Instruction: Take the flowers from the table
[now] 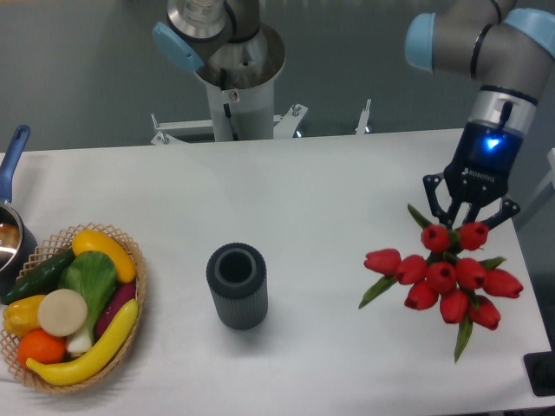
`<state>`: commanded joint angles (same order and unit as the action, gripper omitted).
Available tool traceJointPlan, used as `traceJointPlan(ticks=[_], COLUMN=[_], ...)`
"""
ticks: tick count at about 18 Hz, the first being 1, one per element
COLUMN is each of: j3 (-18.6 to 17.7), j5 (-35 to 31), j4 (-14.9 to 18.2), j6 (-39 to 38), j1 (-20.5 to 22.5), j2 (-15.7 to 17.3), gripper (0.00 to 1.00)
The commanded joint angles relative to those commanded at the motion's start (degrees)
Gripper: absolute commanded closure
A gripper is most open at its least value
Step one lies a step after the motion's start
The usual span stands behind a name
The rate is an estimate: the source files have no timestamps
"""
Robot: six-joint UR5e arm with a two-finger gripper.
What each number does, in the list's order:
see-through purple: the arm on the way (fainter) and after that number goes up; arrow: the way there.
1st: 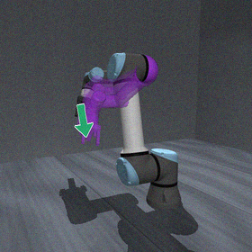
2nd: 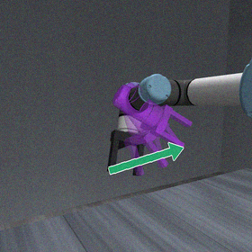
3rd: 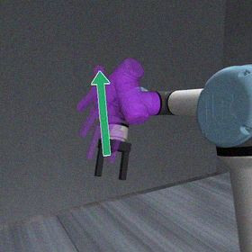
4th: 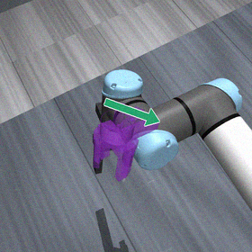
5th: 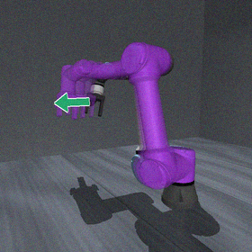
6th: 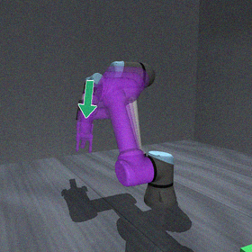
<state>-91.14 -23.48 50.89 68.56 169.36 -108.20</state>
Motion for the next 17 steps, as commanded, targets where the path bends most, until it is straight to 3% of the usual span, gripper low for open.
traceJointPlan(ticks=[8, 17], j3=[-1.23, -1.23], j5=[7.83, 8.1], j4=[0.0, -0.09], j6=[-0.44, -0.35], j1=[0.0, 0.35], j2=[0.09, 0.09], gripper=[0.89, 0.89])
